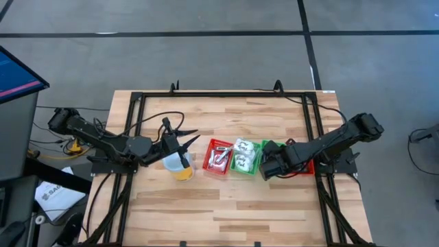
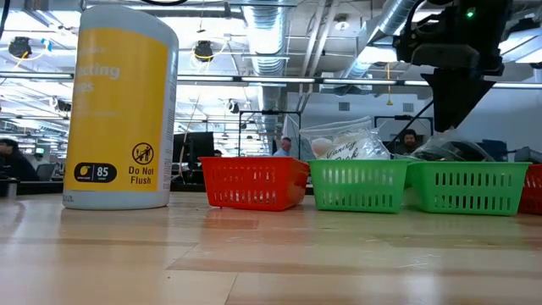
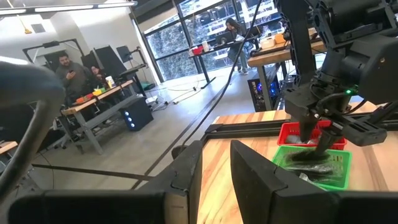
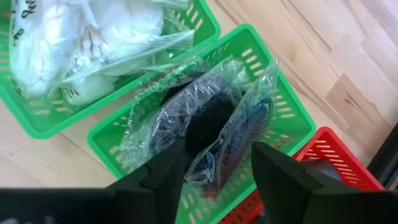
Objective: Pick & Place Travel size toiletries
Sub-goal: Return to Home Position
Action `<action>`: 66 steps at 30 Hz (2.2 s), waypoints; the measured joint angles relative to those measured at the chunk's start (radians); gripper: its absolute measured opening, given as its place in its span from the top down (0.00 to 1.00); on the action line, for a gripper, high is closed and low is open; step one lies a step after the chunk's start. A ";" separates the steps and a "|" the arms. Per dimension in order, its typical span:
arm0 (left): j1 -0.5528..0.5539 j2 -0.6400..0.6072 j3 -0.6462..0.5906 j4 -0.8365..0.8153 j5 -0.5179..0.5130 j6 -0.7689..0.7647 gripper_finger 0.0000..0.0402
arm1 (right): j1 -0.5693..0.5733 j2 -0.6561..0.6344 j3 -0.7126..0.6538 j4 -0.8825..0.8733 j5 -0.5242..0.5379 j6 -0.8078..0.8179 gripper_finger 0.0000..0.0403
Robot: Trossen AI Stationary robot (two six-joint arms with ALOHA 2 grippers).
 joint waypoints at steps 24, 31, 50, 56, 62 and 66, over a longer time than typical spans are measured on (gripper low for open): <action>0.000 -0.091 -0.057 -0.001 0.001 -0.008 0.81 | 0.063 -0.135 0.103 -0.061 0.505 -0.208 0.54; 0.019 -0.300 -0.188 0.003 0.242 -0.050 0.81 | 0.216 -0.335 -0.014 -0.044 0.694 -0.169 0.66; 0.135 -0.878 -0.463 -0.141 0.586 -0.154 0.81 | 0.745 -0.766 -0.361 0.107 1.041 -0.118 0.81; 0.138 -1.059 -0.501 -0.243 0.641 -0.207 0.81 | 0.864 -0.827 -0.464 0.113 1.117 -0.060 0.81; 0.140 -1.093 -0.512 -0.358 0.631 -0.214 0.81 | 0.913 -0.889 -0.585 0.100 1.146 0.057 0.81; 0.139 -1.093 -0.512 -0.409 0.660 -0.258 0.81 | 0.926 -0.926 -0.616 0.112 1.146 0.102 0.81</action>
